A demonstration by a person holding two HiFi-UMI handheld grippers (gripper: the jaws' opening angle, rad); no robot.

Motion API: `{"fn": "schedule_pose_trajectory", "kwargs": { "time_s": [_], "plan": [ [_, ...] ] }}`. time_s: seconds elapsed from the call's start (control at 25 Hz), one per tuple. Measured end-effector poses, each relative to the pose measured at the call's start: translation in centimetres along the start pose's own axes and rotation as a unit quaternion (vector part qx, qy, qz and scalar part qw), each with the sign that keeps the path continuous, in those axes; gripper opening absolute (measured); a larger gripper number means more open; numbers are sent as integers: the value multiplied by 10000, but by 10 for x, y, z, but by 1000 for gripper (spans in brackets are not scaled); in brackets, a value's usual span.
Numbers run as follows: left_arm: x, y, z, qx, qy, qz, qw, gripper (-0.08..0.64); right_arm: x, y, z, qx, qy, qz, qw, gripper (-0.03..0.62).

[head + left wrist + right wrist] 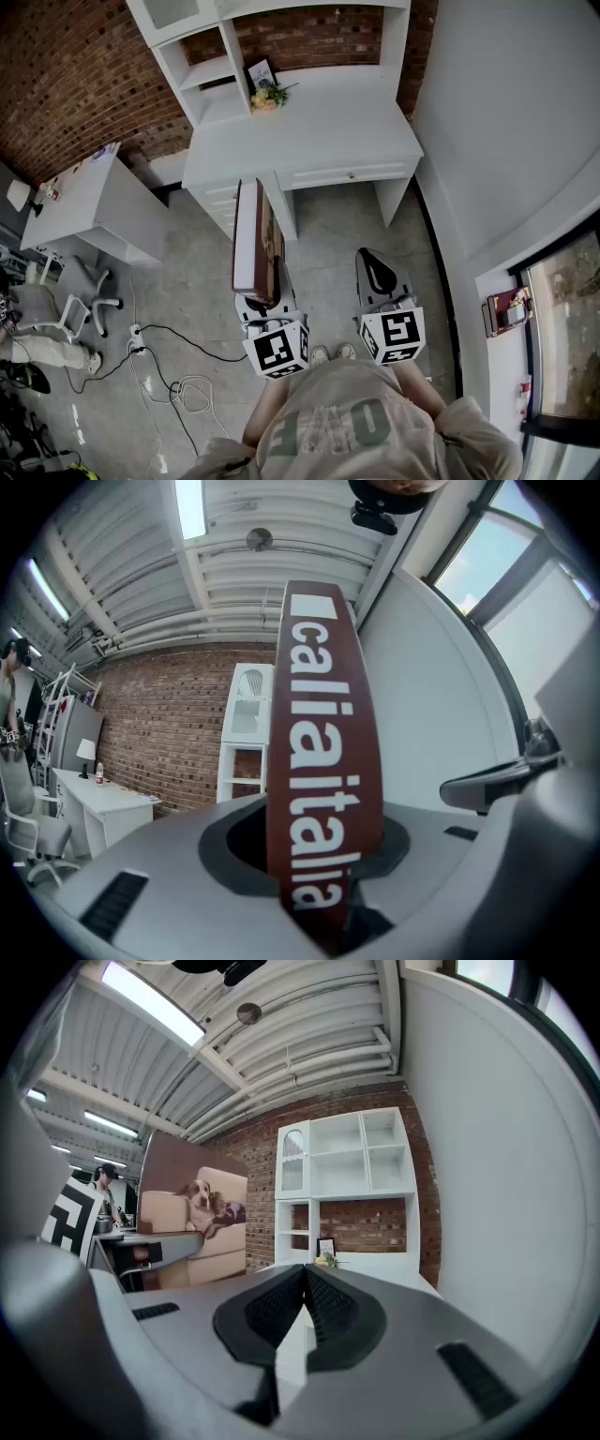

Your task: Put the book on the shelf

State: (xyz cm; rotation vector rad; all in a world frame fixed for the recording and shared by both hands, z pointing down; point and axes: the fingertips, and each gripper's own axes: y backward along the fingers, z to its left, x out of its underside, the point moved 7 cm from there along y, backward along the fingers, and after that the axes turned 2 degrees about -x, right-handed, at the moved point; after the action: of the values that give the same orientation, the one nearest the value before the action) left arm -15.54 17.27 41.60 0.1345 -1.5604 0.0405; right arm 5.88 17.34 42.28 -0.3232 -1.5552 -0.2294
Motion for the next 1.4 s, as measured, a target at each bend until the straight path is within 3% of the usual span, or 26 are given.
{"fn": "schedule_pose_trajectory", "kwargs": {
  "time_s": [0.28, 0.52, 0.68, 1.12, 1.2, 1.4],
  "plan": [
    [3, -2, -6, 4, 67, 22, 10000, 155, 2, 6, -6, 42, 69, 22, 10000, 15],
    [7, -5, -20, 149, 147, 94, 9997, 155, 6, 13, -25, 369, -292, 27, 9989, 15],
    [10, -10, -30, 210, 136, 109, 9996, 155, 9, 19, -40, 455, -285, 40, 9985, 15],
    [22, -39, -64, 182, 194, 80, 9996, 155, 24, 10, -84, 408, -348, 66, 9985, 15],
    [21, -43, -63, 123, 178, 75, 9997, 155, 25, 3, -84, 292, -455, 56, 9985, 15],
    [22, -74, -52, 53, 148, -5, 9999, 155, 18, -30, -86, 117, -215, -80, 9997, 15]
  ]
}}
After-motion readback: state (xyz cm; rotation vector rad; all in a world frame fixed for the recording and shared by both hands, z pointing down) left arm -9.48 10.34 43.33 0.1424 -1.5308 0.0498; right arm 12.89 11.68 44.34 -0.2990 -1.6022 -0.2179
